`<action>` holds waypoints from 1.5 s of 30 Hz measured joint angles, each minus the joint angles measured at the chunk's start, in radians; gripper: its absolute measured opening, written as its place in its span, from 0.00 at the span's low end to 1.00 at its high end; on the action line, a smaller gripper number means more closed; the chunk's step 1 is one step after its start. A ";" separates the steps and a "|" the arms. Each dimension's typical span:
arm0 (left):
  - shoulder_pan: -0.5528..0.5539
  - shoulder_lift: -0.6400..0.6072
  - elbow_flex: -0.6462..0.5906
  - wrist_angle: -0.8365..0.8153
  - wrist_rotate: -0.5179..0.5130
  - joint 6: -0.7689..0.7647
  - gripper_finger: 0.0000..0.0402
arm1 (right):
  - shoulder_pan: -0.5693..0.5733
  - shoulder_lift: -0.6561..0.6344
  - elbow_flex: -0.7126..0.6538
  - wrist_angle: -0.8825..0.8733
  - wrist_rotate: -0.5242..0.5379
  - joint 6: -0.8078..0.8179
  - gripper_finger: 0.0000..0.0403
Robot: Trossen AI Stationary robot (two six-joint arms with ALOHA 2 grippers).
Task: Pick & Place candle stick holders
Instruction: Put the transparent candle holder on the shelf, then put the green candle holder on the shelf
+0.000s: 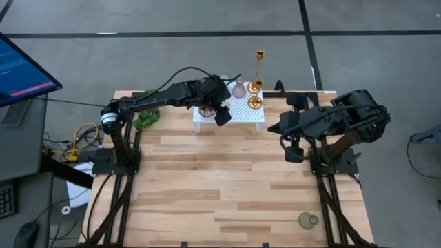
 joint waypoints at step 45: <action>-0.231 -0.522 0.026 0.091 -0.151 0.051 0.56 | 0.069 0.025 -0.225 0.000 -0.421 0.418 0.53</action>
